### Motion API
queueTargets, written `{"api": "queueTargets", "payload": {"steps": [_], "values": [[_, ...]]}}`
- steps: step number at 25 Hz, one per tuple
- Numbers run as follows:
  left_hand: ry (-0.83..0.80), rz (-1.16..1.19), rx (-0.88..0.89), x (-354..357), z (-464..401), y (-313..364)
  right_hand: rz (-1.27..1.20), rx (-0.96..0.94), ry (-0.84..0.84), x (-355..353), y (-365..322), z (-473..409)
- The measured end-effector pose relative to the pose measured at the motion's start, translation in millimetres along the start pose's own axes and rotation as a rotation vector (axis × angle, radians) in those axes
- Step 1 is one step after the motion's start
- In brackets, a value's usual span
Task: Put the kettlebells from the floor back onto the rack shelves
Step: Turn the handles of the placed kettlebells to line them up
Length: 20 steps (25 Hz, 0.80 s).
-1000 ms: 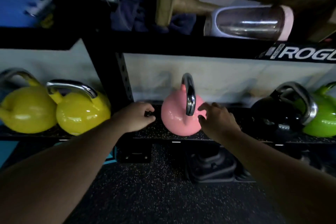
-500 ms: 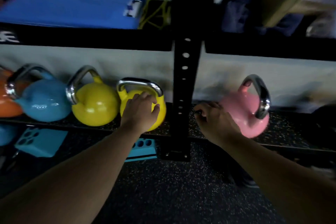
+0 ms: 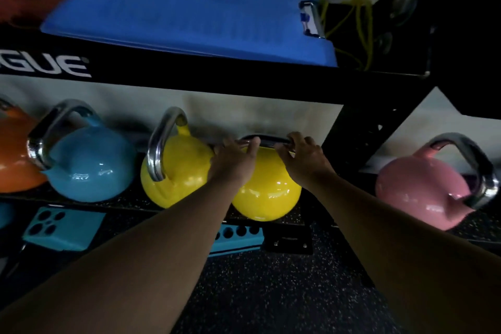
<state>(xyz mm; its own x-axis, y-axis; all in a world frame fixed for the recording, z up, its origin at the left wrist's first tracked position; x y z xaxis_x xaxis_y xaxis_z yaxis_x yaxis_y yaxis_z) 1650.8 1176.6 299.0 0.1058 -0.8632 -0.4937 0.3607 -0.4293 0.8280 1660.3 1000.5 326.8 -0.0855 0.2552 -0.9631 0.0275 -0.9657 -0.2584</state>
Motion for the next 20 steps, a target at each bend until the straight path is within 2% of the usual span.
{"api": "queueTargets", "payload": {"steps": [4,7,9,12,14,17,20], "values": [[-0.083,0.293,-0.070,26.2,8.4,-2.1,-0.116,-0.014,0.079,9.0,6.5,-4.2],[-0.138,0.352,0.016,24.3,0.0,7.0,-0.260,0.112,0.191,8.6,12.4,6.6],[-0.211,0.343,0.055,25.6,-16.4,6.1,-0.442,0.214,0.128,14.3,15.3,9.9],[-0.173,0.419,-0.007,39.5,-12.8,0.4,-0.726,0.156,-0.006,17.5,19.1,8.8],[-0.138,0.480,-0.012,49.8,-5.0,2.0,-0.827,0.146,0.011,17.2,19.3,10.9],[-0.172,0.526,0.018,48.2,-23.5,6.8,-0.864,0.230,0.118,35.5,4.4,20.8],[-0.167,0.579,0.048,44.9,-40.9,6.8,-0.980,0.246,0.085,46.9,-13.2,24.8]]}}
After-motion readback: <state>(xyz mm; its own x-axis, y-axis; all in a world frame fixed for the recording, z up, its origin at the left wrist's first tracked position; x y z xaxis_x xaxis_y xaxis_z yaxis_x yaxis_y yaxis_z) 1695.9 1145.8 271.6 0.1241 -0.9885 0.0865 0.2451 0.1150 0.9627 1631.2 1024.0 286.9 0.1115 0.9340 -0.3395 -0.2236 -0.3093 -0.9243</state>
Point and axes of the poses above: each hand's wrist, its own z-axis away from the middle knuckle, its own x-axis out of the palm, y = z × x, the point moved 6 cm from there along -z, towards the middle knuckle, and after that the axes turned 14 degrees about z, right-handed, at the moved point
